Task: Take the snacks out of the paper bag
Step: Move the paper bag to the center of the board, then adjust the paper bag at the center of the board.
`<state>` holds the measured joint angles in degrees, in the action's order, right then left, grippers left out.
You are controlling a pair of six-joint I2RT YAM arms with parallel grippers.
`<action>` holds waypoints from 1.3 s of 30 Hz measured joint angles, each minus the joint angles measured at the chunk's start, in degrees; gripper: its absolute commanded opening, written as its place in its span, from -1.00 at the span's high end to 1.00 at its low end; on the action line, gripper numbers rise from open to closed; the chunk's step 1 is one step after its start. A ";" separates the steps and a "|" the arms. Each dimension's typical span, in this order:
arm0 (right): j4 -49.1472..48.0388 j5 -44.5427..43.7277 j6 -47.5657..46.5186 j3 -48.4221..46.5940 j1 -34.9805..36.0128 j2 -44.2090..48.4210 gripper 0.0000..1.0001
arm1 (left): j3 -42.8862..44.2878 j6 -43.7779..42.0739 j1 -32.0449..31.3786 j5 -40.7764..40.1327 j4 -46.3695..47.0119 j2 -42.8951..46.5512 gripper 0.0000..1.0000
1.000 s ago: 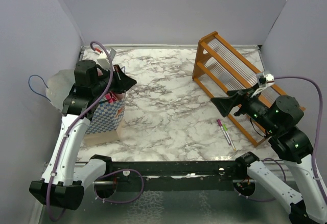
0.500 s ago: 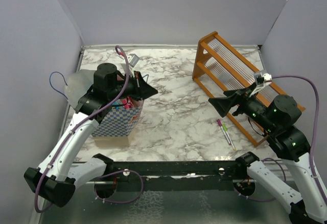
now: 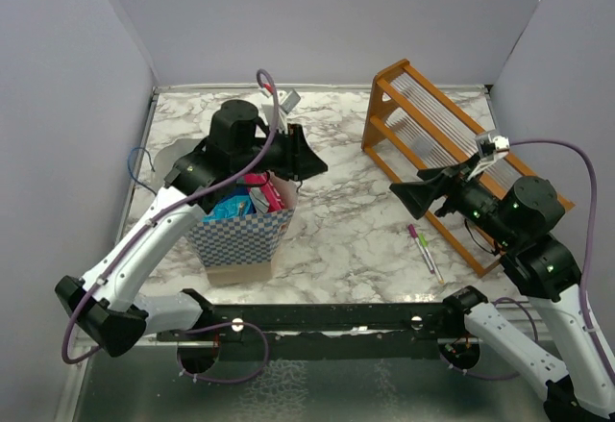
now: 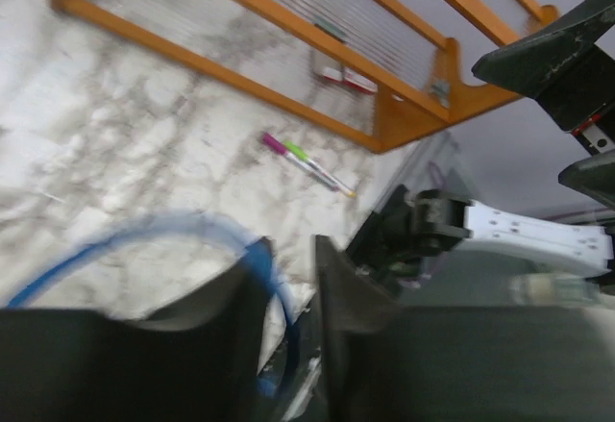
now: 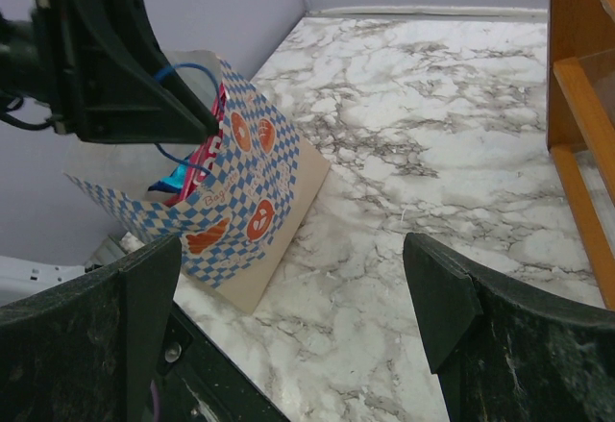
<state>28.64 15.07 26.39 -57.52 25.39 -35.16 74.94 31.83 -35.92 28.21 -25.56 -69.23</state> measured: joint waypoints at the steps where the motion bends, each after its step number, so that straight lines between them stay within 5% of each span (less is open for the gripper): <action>1: 0.00 0.04 0.00 0.00 0.00 -0.13 -0.99 | 2.38 -0.92 -0.11 -1.60 -1.97 -0.09 -0.07; 9: 0.00 0.42 -0.11 0.00 0.00 -0.68 -0.99 | 16.46 -8.02 -0.33 -23.71 -19.98 6.73 -0.76; 14: -0.04 0.48 -0.63 0.00 0.00 -0.76 -0.99 | 20.20 -8.83 -0.33 -42.80 -27.63 15.85 -0.58; 19: -0.28 0.52 -0.85 0.00 0.00 -0.94 -0.99 | 14.97 -7.21 -0.33 -62.03 -26.80 29.33 -0.58; 26: -0.33 0.50 -1.16 0.00 0.00 0.11 -0.99 | 1.62 -3.87 -0.33 -87.54 -22.93 39.41 -0.98; 39: -0.17 0.50 -0.87 0.00 0.00 0.68 -0.99 | -8.85 0.85 -1.31 -92.76 -19.80 27.63 -0.99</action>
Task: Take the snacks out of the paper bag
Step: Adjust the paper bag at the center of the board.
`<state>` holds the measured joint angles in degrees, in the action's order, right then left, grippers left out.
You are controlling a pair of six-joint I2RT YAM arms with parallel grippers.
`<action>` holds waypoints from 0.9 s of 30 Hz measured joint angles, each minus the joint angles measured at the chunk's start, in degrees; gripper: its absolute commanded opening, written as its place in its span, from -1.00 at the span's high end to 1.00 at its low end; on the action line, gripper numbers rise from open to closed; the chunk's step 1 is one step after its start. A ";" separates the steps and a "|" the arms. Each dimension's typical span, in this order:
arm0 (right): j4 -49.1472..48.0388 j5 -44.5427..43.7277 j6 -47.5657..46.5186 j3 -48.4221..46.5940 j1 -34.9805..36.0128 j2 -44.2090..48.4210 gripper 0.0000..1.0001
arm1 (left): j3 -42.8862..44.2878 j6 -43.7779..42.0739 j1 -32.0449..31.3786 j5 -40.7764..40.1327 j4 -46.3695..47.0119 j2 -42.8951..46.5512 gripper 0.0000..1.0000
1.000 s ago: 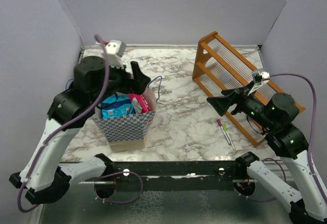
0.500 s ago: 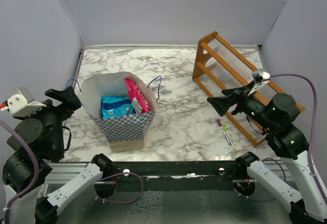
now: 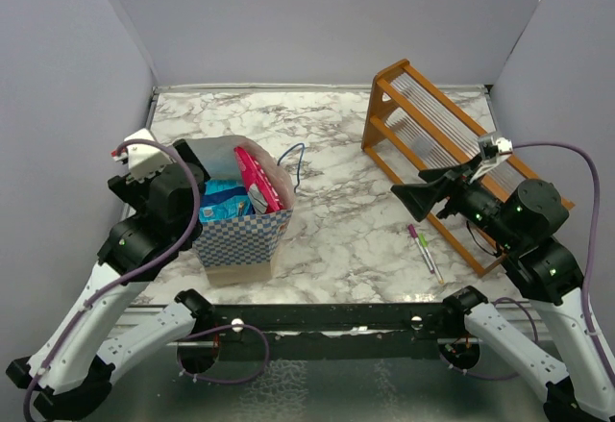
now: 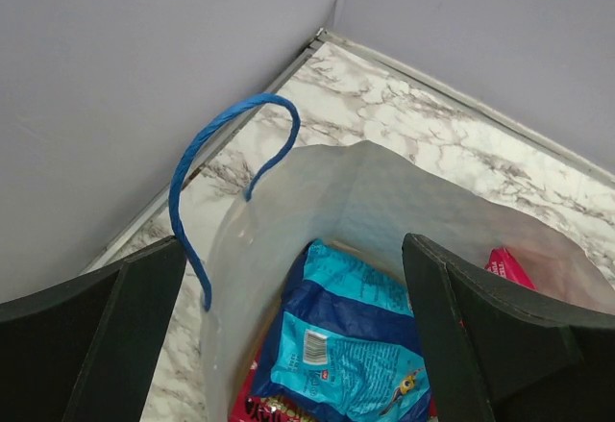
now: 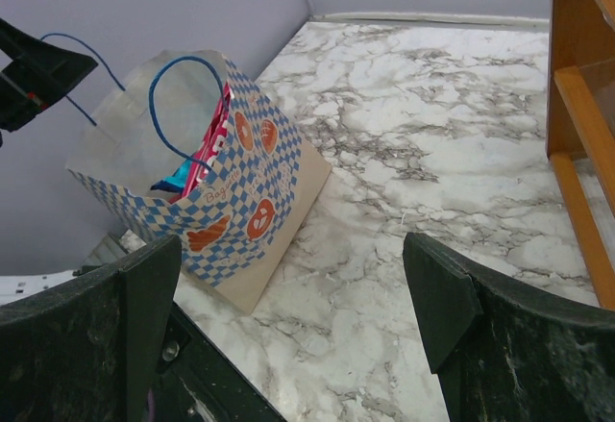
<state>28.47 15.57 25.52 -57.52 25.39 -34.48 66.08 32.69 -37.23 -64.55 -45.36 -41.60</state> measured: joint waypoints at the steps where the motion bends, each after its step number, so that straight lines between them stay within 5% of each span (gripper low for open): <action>1: 0.11 0.00 0.13 -0.02 0.00 0.02 -0.99 | -0.07 0.48 -0.02 -0.02 0.00 -1.09 -0.99; 5: 0.28 -0.02 0.35 -0.07 0.00 0.44 -0.99 | -3.45 1.49 -0.02 -0.42 1.20 -0.96 -0.91; 10: 0.22 0.00 0.68 -0.07 0.00 0.87 -0.99 | -7.65 1.75 -0.02 -3.13 3.63 2.19 -0.11; 19: -0.24 1.73 2.14 -0.07 0.00 -0.70 -0.99 | -21.44 -8.13 -0.02 -11.37 21.35 9.01 -0.04; 27: -0.35 2.38 2.67 -0.07 0.00 -0.72 -0.99 | -22.08 -17.99 3.72 -12.46 34.40 6.54 0.08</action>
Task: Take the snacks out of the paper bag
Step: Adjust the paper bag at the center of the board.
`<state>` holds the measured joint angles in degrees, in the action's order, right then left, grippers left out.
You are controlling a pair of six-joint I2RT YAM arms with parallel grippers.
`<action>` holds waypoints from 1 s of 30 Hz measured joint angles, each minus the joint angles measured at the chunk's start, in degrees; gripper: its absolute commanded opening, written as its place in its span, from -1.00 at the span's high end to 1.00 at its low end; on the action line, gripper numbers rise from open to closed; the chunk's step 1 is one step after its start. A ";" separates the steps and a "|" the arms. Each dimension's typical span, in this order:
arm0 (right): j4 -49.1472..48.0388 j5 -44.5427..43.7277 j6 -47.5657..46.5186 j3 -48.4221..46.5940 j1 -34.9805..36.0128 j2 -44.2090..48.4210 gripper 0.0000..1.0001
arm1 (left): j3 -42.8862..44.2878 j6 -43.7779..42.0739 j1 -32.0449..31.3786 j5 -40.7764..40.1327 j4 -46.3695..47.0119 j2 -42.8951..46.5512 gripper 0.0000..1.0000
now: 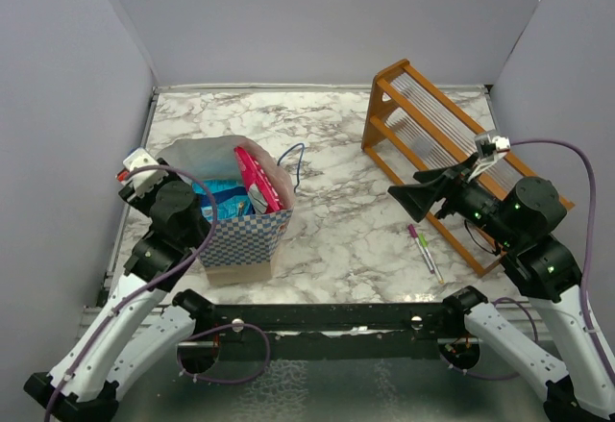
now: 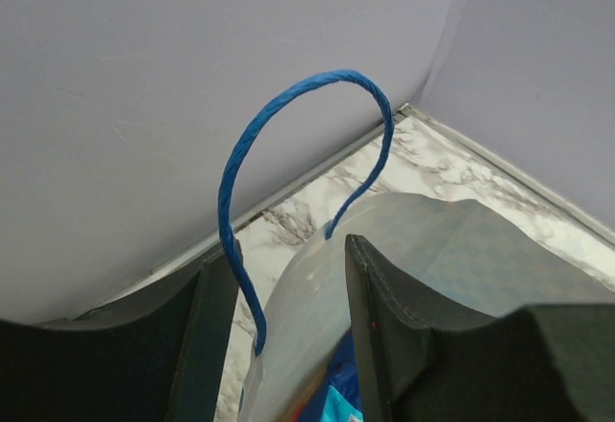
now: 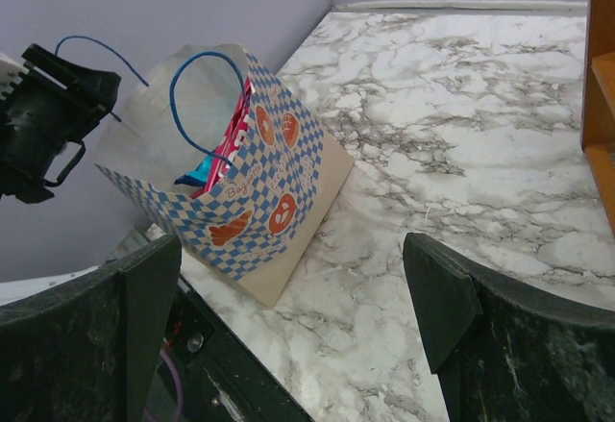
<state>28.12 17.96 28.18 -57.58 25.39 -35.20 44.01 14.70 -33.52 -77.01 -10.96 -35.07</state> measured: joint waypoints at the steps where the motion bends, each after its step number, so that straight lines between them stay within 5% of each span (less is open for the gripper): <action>1: -0.04 0.15 0.07 0.00 0.00 0.00 -0.99 | 0.13 -0.52 1.64 0.90 0.50 -0.87 0.16; 5: -0.13 0.48 0.09 0.00 0.00 0.00 -0.99 | 3.23 0.20 11.58 8.09 -2.58 -5.84 0.61; 8: -0.13 0.48 0.09 0.00 0.00 0.02 -0.99 | 7.69 2.45 17.05 14.86 -6.69 -8.44 0.67; 19: -1.36 2.12 0.07 0.00 0.00 -1.22 -0.99 | 13.79 5.14 17.66 29.09 -13.31 -2.19 1.00; 30: -2.08 17.66 -1.42 -0.02 0.00 -11.56 -0.99 | 19.63 2.73 17.68 38.93 -15.13 -7.72 1.00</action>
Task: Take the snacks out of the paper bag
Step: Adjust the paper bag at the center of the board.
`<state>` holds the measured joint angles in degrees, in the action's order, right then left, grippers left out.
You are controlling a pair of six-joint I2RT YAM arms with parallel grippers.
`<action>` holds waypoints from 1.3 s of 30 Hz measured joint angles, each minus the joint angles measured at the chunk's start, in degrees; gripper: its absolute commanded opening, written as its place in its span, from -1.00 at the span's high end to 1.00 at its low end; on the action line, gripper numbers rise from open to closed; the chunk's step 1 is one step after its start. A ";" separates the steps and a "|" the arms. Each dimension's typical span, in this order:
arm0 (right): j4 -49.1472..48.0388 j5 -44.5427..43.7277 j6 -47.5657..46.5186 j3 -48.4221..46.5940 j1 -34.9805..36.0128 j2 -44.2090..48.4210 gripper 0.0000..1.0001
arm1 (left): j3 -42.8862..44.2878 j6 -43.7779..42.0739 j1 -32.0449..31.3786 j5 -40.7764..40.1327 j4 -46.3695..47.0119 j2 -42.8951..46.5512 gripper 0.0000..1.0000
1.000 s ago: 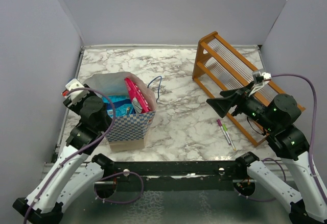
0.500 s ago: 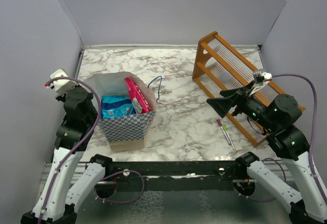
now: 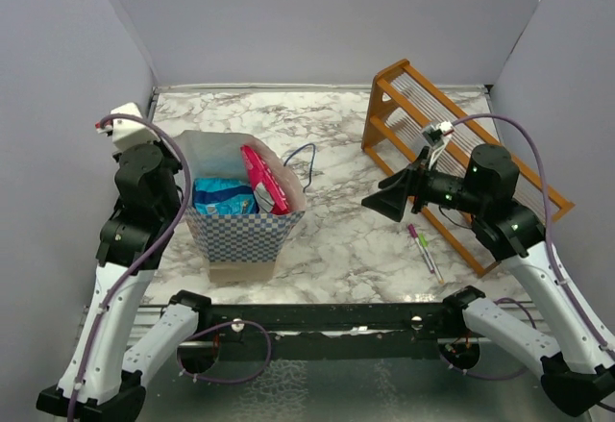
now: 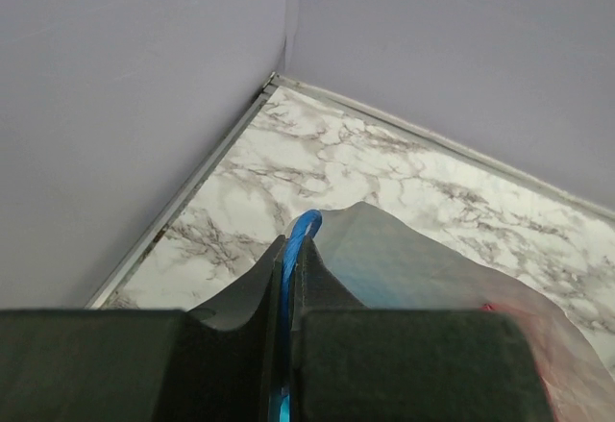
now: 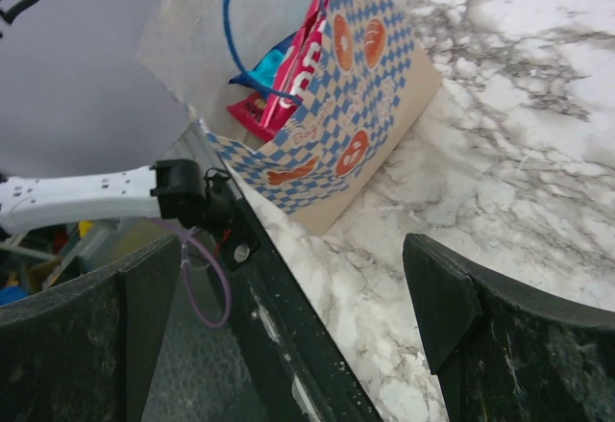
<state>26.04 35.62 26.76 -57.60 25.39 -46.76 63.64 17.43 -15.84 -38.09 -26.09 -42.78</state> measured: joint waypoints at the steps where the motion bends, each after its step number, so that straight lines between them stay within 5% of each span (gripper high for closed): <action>1: -0.15 1.18 0.07 0.00 0.00 -0.48 -0.99 | 1.25 -0.74 0.00 0.31 -0.57 -1.31 1.00; 22: -8.76 12.24 4.79 -3.93 3.72 -14.51 -0.99 | 22.75 -18.12 -0.02 5.51 -5.88 -17.64 1.00; 32: -9.44 6.93 5.40 -5.03 12.83 -18.75 -1.00 | 16.22 -18.43 0.13 23.76 -4.50 -13.16 1.00; 39: -2.84 -3.13 -3.52 -13.64 21.44 -25.11 -0.82 | 12.09 -16.24 0.24 39.12 -2.78 -7.13 1.00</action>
<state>23.20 32.49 23.24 -71.24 46.83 -71.88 75.72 1.19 -15.59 1.04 -28.86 -49.91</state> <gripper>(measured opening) 0.968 0.028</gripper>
